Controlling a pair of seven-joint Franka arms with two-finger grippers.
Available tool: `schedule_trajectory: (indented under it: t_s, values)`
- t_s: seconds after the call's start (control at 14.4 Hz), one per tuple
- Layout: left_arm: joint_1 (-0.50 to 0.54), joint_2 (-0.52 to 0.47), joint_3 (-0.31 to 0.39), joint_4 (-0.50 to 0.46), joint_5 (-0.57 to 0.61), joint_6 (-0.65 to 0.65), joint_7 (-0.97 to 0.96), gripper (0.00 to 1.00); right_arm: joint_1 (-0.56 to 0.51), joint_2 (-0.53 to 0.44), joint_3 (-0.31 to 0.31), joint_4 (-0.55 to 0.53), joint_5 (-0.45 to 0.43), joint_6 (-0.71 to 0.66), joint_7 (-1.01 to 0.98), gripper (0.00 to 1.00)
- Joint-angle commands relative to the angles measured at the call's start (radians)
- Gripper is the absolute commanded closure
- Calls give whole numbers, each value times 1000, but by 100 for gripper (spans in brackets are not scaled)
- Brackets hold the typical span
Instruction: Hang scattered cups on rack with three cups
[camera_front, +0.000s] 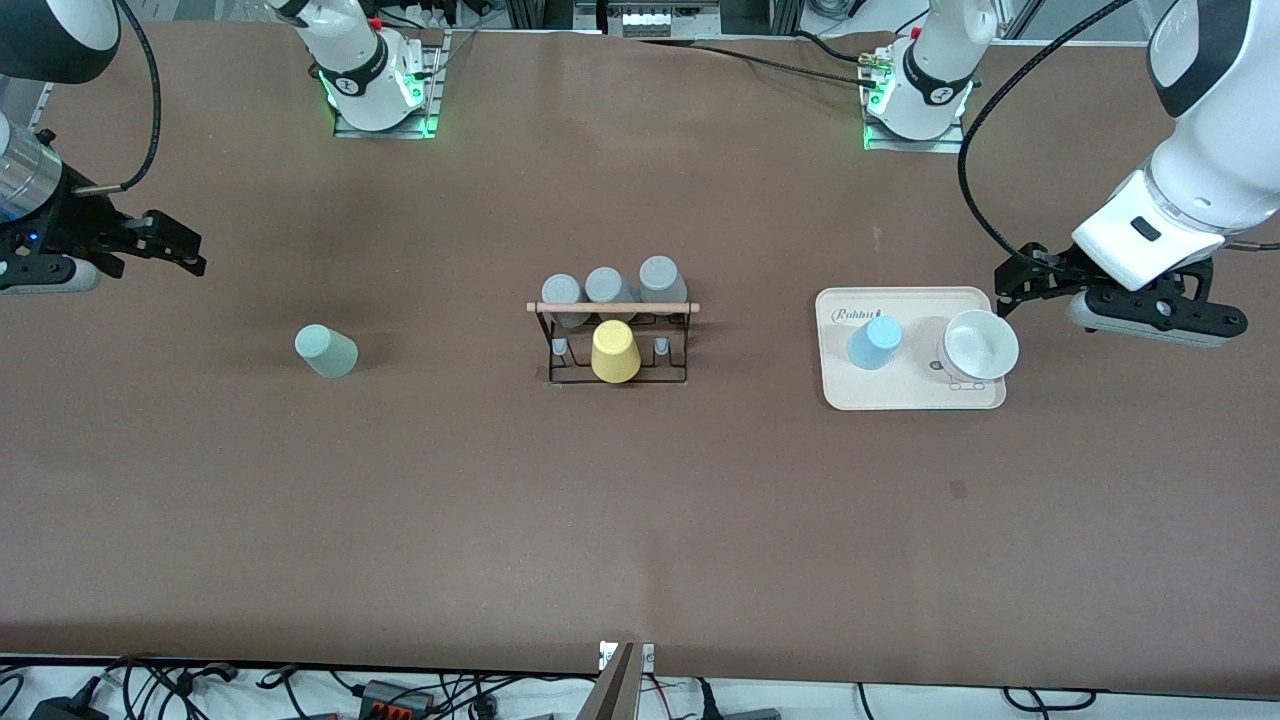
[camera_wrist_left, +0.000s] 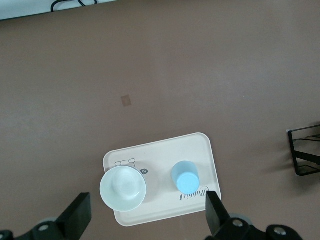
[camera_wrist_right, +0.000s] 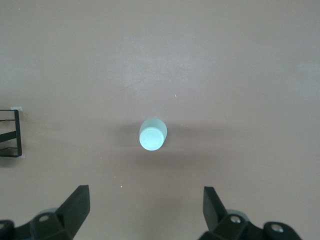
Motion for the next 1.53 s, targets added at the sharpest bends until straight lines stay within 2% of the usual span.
schedule_trajectory:
  t_s: [0.0, 0.69, 0.9, 1.11, 1.25, 1.46]
  values:
    - [7, -1, -6, 11, -1, -19, 16, 0, -9, 10, 1, 23, 14, -21, -5, 0]
    - [-6, 8, -9, 11, -1, -19, 16, 0, -6, 24, 1, 41, 11, -21, -11, 0]
    - [-8, 31, -10, 4, -4, -53, 18, 0, -7, 29, 1, 43, 11, -23, -14, 0]
    - [-39, 120, -16, -3, -12, -134, 9, 0, -3, 29, 1, 43, 11, -23, -14, 0]
    - [-75, 134, -18, -49, -9, -120, -54, 0, -3, 29, 1, 44, 11, -24, -12, 0]
    - [-85, 109, -56, -196, 0, 31, -157, 0, -6, 32, 1, 52, 11, -38, -15, 0]
